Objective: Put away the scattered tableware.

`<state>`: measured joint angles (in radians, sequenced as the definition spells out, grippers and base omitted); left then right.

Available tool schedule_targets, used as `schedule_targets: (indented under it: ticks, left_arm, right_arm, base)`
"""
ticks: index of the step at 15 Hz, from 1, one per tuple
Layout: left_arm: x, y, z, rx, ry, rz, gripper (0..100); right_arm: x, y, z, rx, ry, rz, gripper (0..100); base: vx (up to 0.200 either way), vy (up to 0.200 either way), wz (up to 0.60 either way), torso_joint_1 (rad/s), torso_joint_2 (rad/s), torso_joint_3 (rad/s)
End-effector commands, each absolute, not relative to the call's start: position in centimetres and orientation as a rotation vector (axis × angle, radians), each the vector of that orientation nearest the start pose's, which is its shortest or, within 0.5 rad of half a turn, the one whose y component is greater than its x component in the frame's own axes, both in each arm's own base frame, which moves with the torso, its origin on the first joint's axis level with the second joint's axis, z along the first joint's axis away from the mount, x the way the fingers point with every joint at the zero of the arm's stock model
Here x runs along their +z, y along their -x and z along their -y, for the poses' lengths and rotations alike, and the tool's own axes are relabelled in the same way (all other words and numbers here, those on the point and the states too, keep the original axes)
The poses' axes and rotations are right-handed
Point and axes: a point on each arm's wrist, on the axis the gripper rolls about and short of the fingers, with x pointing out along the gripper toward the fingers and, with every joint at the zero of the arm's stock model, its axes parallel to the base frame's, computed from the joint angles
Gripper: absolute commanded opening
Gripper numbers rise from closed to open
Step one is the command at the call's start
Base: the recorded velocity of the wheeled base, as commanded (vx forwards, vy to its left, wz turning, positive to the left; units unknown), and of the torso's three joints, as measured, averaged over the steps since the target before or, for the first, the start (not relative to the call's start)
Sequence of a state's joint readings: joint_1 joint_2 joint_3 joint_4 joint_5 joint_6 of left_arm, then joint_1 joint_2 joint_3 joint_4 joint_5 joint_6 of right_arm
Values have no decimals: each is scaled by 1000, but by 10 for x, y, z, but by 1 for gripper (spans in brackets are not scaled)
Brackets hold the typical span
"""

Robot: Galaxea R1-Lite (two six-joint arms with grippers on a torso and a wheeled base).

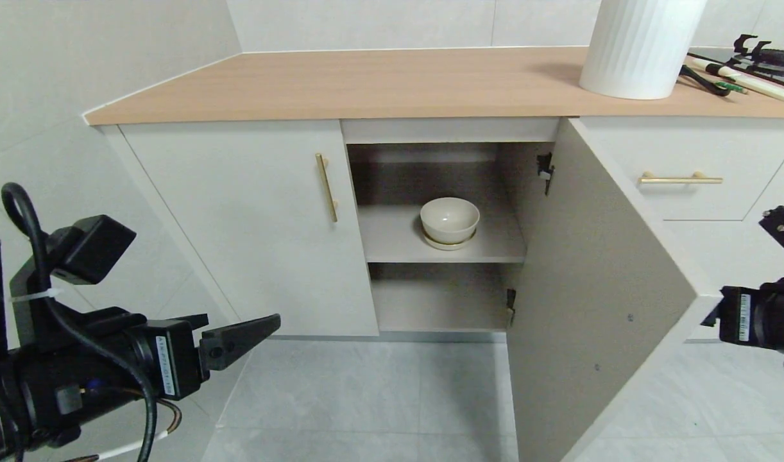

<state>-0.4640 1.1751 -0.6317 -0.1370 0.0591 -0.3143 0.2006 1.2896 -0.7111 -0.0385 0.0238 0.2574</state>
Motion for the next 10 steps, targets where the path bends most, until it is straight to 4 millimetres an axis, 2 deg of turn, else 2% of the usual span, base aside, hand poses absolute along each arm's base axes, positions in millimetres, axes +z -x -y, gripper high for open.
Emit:
schedule_targets:
  ticks: [1,5,8,10]
  left_arm:
    - [212,-149,72,-330,204,-443,100]
    - [215,-143,70,-335,205,-418,100]
    - [215,-144,70,-335,199,-420,100]
    - [213,-145,70,-335,197,-429,100]
  right_arm:
    - [182,-204,-73,263,-196,-631,100]
    - [152,-236,-118,381,-140,-619,100]
    - [140,-266,-134,411,-155,-487,100]
    - [134,-272,-138,403,-246,-482,100]
  base:
    - [0,0,0,0,0,0]
    - [0,0,0,0,0,0]
    - [0,0,0,0,0,0]
    - [0,0,0,0,0,0]
